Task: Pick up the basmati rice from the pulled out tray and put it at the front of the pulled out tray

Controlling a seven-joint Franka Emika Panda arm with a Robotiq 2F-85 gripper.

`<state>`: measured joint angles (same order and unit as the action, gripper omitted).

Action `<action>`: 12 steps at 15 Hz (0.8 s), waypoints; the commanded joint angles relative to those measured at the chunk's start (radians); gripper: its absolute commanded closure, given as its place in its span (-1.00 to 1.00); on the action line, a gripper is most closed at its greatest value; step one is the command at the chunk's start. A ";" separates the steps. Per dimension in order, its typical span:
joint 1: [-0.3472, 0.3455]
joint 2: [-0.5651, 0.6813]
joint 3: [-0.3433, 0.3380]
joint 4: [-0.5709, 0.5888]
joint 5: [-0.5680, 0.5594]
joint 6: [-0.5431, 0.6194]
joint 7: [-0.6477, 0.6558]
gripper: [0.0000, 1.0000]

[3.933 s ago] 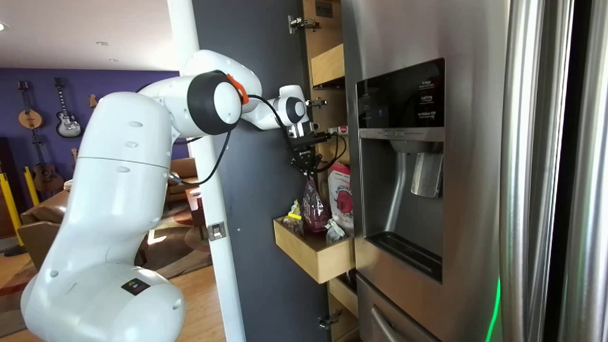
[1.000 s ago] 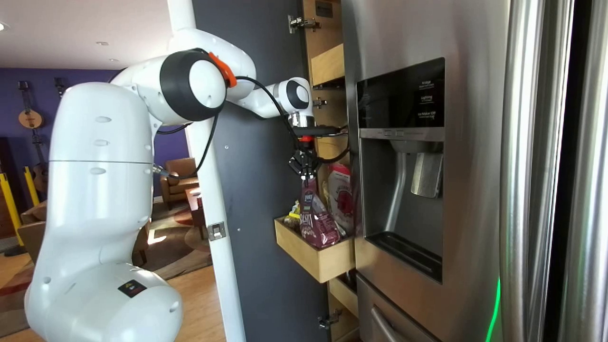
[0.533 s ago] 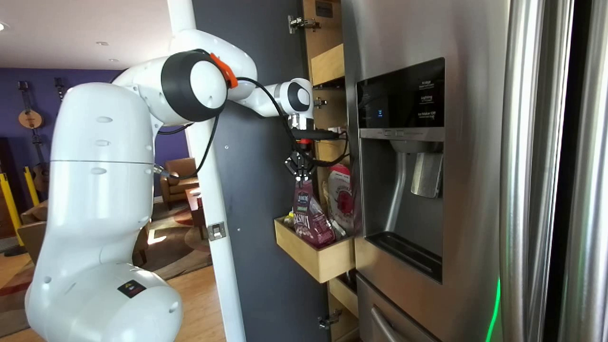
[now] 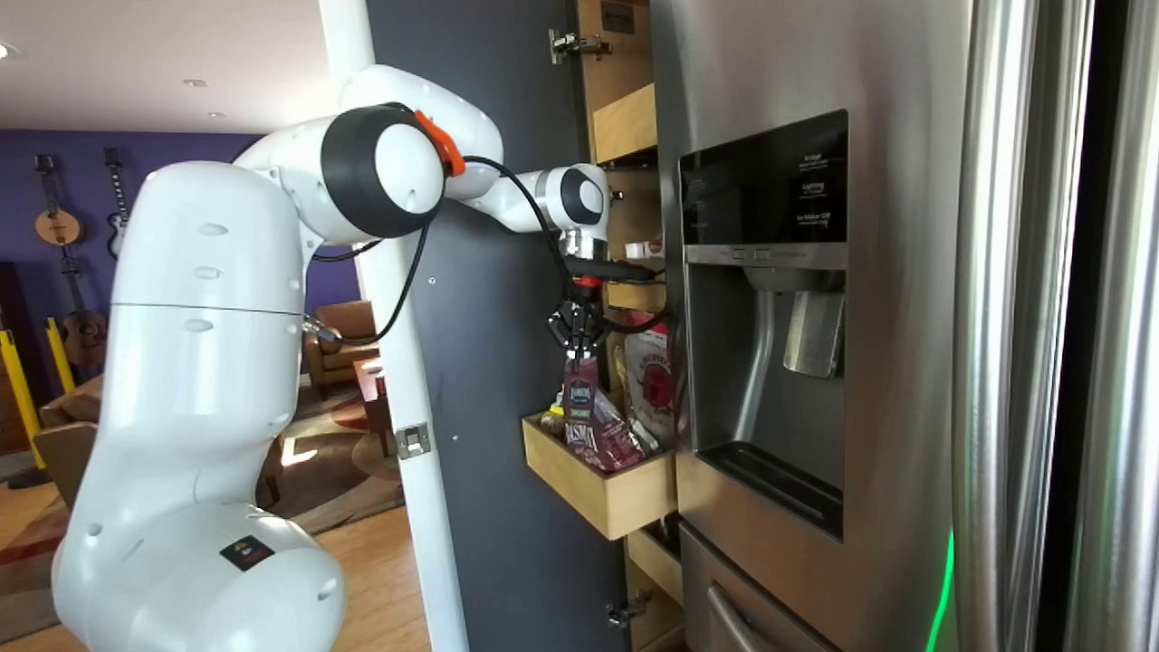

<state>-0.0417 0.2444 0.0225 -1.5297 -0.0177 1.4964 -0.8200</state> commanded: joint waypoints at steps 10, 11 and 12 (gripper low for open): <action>-0.055 0.077 -0.010 0.031 0.029 0.023 -0.042 0.99; -0.056 0.078 -0.012 0.027 0.020 0.034 -0.047 0.99; -0.057 0.080 -0.013 0.023 0.010 0.042 -0.052 0.99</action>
<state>-0.0917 0.3168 0.0149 -1.5034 0.0208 1.5125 -0.8452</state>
